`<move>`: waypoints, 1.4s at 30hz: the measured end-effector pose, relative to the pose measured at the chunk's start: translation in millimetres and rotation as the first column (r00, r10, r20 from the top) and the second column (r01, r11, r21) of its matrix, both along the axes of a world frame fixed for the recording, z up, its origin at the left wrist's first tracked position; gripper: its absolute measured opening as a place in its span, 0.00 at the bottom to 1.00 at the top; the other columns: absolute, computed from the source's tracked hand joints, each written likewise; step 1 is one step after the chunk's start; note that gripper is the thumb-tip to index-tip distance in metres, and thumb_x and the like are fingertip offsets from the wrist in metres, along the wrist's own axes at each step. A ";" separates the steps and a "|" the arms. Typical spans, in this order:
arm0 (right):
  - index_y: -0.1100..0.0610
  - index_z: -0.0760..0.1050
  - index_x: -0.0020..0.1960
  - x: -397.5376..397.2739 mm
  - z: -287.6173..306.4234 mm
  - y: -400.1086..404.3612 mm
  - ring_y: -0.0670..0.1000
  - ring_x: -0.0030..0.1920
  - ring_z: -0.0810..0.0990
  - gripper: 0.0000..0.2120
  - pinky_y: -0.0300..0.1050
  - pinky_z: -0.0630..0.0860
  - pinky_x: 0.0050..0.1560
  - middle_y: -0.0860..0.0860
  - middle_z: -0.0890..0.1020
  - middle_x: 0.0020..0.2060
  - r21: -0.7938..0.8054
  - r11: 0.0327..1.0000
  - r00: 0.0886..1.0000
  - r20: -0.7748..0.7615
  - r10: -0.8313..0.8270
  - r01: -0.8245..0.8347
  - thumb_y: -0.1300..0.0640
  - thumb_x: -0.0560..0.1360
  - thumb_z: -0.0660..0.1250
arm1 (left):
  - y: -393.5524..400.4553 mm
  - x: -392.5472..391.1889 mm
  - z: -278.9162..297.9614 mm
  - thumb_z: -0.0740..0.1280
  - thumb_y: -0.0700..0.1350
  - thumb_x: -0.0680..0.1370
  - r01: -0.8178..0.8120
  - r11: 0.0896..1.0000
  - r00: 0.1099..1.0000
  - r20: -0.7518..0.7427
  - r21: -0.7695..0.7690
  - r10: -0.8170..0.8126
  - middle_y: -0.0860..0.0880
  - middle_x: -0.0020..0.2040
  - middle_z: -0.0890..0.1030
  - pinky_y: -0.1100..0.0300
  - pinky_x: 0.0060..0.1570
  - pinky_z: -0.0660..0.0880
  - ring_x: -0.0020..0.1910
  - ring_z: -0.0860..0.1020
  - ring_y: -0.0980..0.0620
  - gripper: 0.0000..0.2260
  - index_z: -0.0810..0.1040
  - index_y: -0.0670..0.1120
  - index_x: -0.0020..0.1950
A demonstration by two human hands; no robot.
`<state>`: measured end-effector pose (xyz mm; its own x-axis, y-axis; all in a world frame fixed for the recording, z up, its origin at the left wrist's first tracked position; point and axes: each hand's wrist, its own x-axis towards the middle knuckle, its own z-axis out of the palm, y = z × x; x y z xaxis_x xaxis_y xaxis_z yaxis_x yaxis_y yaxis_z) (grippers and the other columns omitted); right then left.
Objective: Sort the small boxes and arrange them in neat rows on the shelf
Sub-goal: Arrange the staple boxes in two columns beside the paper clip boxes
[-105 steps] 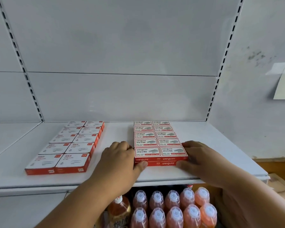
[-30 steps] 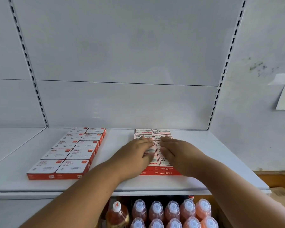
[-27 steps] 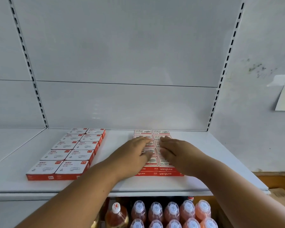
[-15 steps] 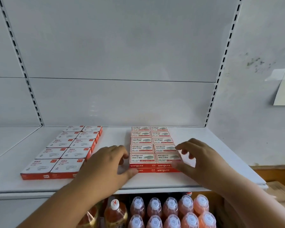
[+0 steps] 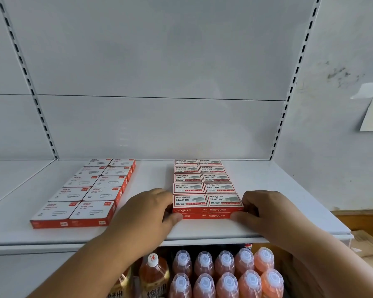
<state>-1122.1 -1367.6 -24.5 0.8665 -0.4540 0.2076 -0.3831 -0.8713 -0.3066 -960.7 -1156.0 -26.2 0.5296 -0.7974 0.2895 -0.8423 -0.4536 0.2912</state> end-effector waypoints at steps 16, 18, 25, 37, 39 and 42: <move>0.50 0.71 0.38 2.7 9.0 1.3 0.44 0.33 0.73 0.18 0.39 0.66 0.33 0.47 0.77 0.34 -0.005 1.000 0.998 -0.058 0.003 -0.003 0.35 0.71 0.66 | -5.1 1.3 5.6 0.59 0.64 0.79 0.000 0.998 0.996 0.084 0.055 -0.004 0.61 0.53 0.73 0.66 0.44 0.69 0.49 0.72 0.60 0.19 0.69 0.59 0.67; 0.50 0.70 0.38 3.6 7.6 1.5 0.44 0.33 0.73 0.18 0.39 0.66 0.33 0.47 0.77 0.34 -0.012 1.000 0.999 -0.045 0.003 -0.004 0.36 0.72 0.67 | -5.1 2.2 4.2 0.59 0.64 0.79 0.002 0.999 0.997 0.071 0.051 -0.005 0.61 0.55 0.74 0.66 0.46 0.70 0.50 0.73 0.60 0.19 0.69 0.60 0.67; 0.50 0.69 0.38 3.5 7.6 1.4 0.44 0.35 0.73 0.18 0.39 0.66 0.34 0.47 0.76 0.35 -0.040 0.999 0.998 -0.055 0.024 -0.026 0.36 0.73 0.66 | -5.4 4.9 1.0 0.58 0.64 0.79 0.002 0.997 0.998 0.057 0.075 -0.006 0.60 0.56 0.74 0.65 0.48 0.72 0.51 0.74 0.59 0.20 0.69 0.58 0.67; 0.51 0.74 0.42 15.7 8.9 -7.7 0.43 0.38 0.73 0.23 0.37 0.66 0.35 0.46 0.76 0.39 -0.085 0.993 0.994 -0.078 0.078 -0.085 0.31 0.71 0.63 | -13.0 3.2 1.7 0.59 0.70 0.74 -0.056 0.994 0.993 0.112 0.091 0.046 0.59 0.48 0.69 0.63 0.47 0.72 0.48 0.72 0.58 0.24 0.70 0.60 0.65; 0.51 0.76 0.44 15.7 6.8 -8.2 0.43 0.39 0.73 0.23 0.36 0.65 0.35 0.46 0.76 0.40 -0.099 0.991 0.994 -0.074 0.077 -0.084 0.30 0.71 0.62 | -13.4 3.6 1.2 0.59 0.69 0.75 -0.051 0.994 0.993 0.115 0.094 0.040 0.59 0.47 0.68 0.64 0.46 0.70 0.47 0.71 0.59 0.24 0.70 0.59 0.66; 0.51 0.75 0.43 15.9 4.4 -8.5 0.43 0.37 0.73 0.24 0.36 0.63 0.34 0.46 0.75 0.39 -0.107 0.991 0.995 -0.063 0.071 -0.077 0.29 0.70 0.62 | -14.0 3.4 1.5 0.58 0.69 0.76 -0.047 0.994 0.990 0.138 0.099 0.033 0.58 0.50 0.69 0.64 0.47 0.70 0.50 0.72 0.58 0.24 0.69 0.58 0.67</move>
